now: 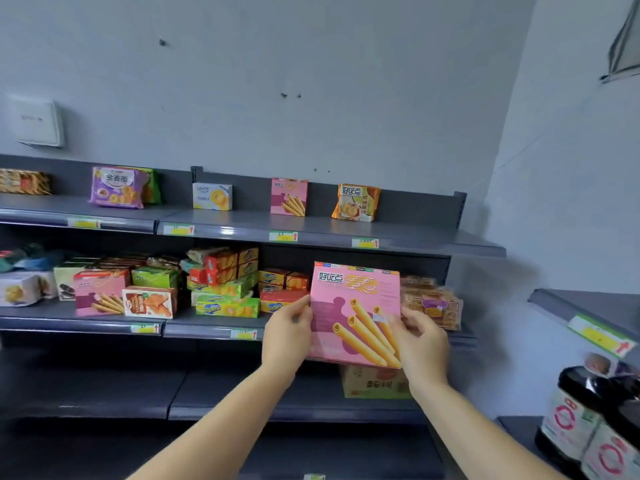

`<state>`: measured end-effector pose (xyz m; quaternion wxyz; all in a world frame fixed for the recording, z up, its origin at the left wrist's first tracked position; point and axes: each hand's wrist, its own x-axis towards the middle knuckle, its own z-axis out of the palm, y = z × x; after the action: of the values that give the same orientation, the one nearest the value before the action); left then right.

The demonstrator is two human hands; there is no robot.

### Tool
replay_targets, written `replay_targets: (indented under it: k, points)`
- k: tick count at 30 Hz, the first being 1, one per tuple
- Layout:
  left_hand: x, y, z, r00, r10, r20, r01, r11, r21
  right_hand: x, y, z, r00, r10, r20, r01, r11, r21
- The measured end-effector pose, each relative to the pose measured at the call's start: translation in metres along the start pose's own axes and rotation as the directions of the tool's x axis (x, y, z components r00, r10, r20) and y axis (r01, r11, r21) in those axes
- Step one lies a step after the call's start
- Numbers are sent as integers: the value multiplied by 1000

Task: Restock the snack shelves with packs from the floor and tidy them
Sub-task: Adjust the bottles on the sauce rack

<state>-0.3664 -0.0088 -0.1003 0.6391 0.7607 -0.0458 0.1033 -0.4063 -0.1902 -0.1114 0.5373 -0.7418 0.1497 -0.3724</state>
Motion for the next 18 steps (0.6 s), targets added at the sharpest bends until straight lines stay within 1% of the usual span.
replay_targets:
  k: [6,9,13,18]
  points:
    - [67,0,-9,999,30,-29,-31,999,-16,46,-9,52,998,-66,8,66,998,13]
    - [103,3,-12,998,64,-17,-65,998,-8,71,-14,77,996,-88,-4,88,996,4]
    - [145,9,-11,996,88,6,-88,996,-14,104,-19,104,996,-86,-2,86,996,33]
    - [196,18,-7,992,123,-26,-122,992,31,151,-23,137,995,-97,15,96,994,47]
